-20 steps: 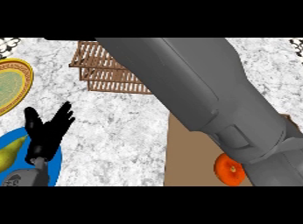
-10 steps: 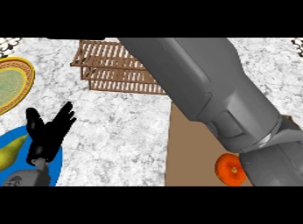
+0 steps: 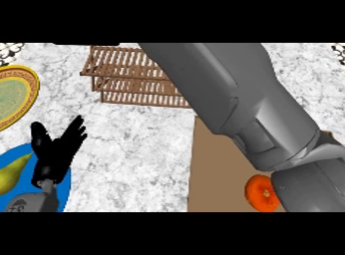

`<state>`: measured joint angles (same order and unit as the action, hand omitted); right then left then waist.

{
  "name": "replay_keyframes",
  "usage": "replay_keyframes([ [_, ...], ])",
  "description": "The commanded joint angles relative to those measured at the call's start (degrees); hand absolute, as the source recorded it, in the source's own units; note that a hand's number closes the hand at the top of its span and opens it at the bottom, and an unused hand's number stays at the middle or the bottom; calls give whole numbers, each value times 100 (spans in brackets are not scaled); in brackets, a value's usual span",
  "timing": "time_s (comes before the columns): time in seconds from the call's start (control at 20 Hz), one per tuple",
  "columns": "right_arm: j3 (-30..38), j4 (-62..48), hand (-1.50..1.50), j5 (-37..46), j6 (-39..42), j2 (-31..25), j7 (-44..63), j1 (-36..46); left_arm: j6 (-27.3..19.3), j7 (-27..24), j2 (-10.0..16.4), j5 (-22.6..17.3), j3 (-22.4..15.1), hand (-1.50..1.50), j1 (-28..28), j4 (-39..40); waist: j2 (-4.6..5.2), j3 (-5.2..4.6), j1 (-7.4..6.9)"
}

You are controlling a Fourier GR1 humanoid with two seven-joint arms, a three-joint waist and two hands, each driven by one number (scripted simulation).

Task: Pick the cupcake from the tray and place it in the tiered shelf

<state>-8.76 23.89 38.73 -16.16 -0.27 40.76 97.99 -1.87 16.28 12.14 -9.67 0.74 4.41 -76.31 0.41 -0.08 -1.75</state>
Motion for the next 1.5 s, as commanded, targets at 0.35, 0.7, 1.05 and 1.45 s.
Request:
replay_keyframes([
  [0.35, 794, 97, -150, -288, -1184, -260, 86, -9, 138, -188, 1, -5, 73, 0, -79, 154, 7, 0, 26],
  [0.7, 1346, 554, -150, -810, -2028, 16, -384, -283, 154, -109, 34, -1, 108, 0, -119, 47, -8, 5, 24],
  [1.05, 1665, 826, -150, -835, -2696, -407, -254, -139, -2, 26, 5, 77, 138, 0, -3, -10, -29, 5, 91],
  [1.45, 1549, 1396, -150, -177, -3500, -811, 595, -753, -63, 10, -152, 70, 90, 0, -396, -235, -116, 12, 266],
])
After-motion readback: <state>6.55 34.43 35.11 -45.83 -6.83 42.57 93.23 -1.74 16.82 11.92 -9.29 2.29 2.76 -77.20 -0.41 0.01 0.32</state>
